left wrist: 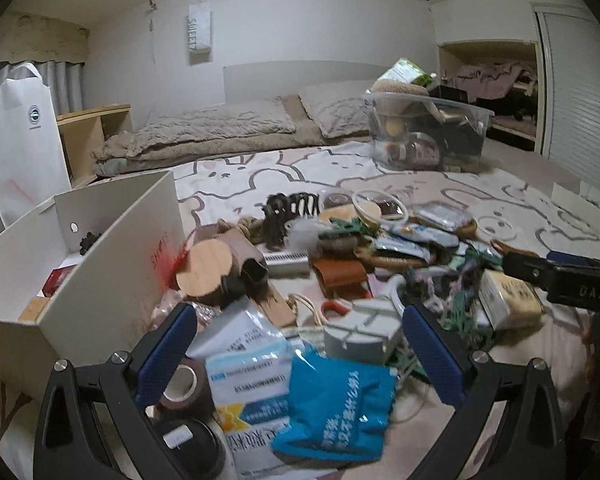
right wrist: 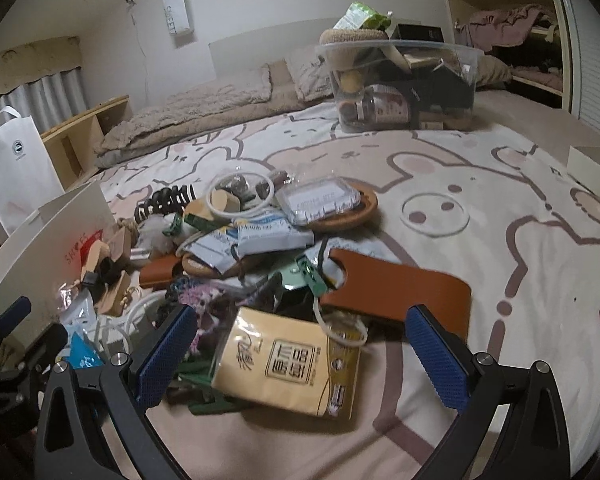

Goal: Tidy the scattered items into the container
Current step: 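Lower the right tool onto the tissue pack while the left tool approaches the blue packet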

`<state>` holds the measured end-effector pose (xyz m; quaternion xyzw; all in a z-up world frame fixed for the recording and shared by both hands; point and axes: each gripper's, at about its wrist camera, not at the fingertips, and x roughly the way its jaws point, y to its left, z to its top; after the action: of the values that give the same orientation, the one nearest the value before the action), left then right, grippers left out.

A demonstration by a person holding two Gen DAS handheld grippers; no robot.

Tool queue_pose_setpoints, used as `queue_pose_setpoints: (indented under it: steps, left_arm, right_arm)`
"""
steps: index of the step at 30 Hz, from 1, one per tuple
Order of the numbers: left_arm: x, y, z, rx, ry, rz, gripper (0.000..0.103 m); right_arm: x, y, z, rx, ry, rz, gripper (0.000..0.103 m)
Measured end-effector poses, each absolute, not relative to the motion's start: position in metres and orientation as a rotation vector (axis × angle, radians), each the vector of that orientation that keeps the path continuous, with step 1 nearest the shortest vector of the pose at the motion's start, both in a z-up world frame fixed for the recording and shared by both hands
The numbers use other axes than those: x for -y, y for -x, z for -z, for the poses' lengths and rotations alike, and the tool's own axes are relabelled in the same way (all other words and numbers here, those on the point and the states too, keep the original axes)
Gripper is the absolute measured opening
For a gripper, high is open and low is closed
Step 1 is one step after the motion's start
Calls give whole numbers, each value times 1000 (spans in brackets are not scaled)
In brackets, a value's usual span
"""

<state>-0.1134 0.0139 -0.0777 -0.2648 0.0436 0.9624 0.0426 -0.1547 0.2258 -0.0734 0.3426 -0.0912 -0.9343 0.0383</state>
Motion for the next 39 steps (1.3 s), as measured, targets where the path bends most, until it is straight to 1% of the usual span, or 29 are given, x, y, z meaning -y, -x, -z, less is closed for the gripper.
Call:
queue_pose_setpoints:
  steps: [12, 21, 24, 28, 32, 39]
  left_arm:
    - [-26, 101, 101, -200, 886, -2898, 103]
    - [-39, 97, 113, -337, 885, -2910, 103]
    - [-40, 99, 117, -343, 914, -2904, 103]
    - [-39, 99, 120, -332, 936, -2897, 103]
    - [-41, 98, 121, -313, 947, -2882, 103]
    - [-39, 99, 121, -272, 963, -2867, 103]
  right_arm:
    - [-228, 148, 96, 337, -1137, 2841, 103]
    - [-224, 147, 106, 335, -1184, 2830, 103]
    - [-224, 149, 109, 371, -1218, 2843, 103]
    - [-224, 149, 110, 385, -1214, 2857, 103]
    - [-227, 147, 113, 439, -1182, 2873, 103]
    - [-219, 148, 114, 370, -1192, 2904, 103]
